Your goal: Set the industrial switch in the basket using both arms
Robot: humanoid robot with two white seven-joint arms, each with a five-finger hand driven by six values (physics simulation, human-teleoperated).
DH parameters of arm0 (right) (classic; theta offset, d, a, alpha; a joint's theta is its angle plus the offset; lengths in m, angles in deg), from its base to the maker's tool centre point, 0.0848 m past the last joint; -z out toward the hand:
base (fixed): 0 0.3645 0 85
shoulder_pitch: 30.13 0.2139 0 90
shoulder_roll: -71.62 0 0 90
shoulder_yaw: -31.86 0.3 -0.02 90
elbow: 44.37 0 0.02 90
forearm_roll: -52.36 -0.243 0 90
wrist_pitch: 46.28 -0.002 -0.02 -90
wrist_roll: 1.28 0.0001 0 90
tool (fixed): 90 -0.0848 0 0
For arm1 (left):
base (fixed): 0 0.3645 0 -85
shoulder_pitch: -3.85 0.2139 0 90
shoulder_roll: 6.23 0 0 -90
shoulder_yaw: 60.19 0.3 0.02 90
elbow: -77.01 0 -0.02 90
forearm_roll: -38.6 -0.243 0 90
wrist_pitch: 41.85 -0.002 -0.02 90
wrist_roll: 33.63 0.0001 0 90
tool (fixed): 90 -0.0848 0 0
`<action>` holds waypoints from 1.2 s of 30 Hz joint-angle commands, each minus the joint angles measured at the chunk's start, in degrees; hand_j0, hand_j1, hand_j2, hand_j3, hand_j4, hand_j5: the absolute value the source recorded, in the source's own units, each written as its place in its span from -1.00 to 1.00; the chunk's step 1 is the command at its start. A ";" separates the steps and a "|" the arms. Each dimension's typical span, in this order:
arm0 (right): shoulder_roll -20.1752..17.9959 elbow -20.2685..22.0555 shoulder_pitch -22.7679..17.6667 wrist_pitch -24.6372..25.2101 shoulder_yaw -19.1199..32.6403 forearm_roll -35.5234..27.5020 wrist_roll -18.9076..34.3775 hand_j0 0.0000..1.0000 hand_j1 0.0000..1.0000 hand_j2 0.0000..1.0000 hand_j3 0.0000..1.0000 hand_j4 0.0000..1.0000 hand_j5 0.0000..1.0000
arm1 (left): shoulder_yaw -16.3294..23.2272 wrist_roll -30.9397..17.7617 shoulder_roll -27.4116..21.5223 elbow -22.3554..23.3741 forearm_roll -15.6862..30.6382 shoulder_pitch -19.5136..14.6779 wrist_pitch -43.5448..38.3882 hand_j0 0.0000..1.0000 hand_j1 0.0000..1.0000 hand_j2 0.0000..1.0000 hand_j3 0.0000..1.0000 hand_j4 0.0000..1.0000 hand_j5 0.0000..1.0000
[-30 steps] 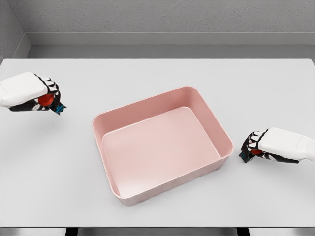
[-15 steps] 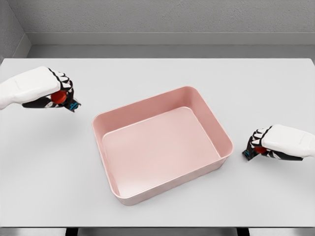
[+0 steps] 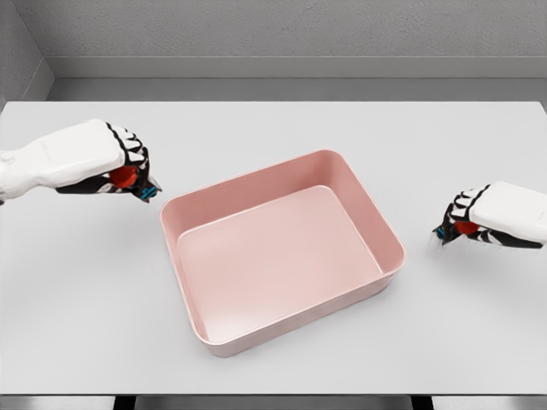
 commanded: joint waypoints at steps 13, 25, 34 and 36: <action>0.68 0.55 6.76 0.49 -0.25 -0.18 0.03 -0.11 -0.11 -0.11 -0.11 -0.11 -0.11 | 0.47 -0.48 4.61 -3.50 -0.45 -0.26 -0.08 -0.70 -0.70 -0.70 -0.70 -0.70 -0.70; 4.46 0.55 20.48 0.58 -13.44 -0.27 0.03 -0.11 -0.11 -0.11 -0.11 -0.11 -0.11 | 0.90 -0.57 9.71 -5.17 -3.18 -0.44 -0.08 -0.74 -0.74 -0.74 -0.74 -0.74 -0.74; 7.71 0.64 26.28 1.90 -20.47 -0.18 0.03 -0.11 -0.11 -0.11 -0.11 -0.11 -0.11 | 3.45 -0.75 13.84 -5.26 -5.02 -0.44 -0.08 -0.74 -0.74 -0.74 -0.74 -0.74 -0.74; 7.98 0.64 26.54 1.90 -20.73 -0.18 0.03 -0.11 -0.11 -0.11 -0.11 -0.11 -0.11 | 3.63 -0.66 14.10 -5.26 -5.81 -0.44 -0.08 -0.74 -0.74 -0.74 -0.74 -0.74 -0.74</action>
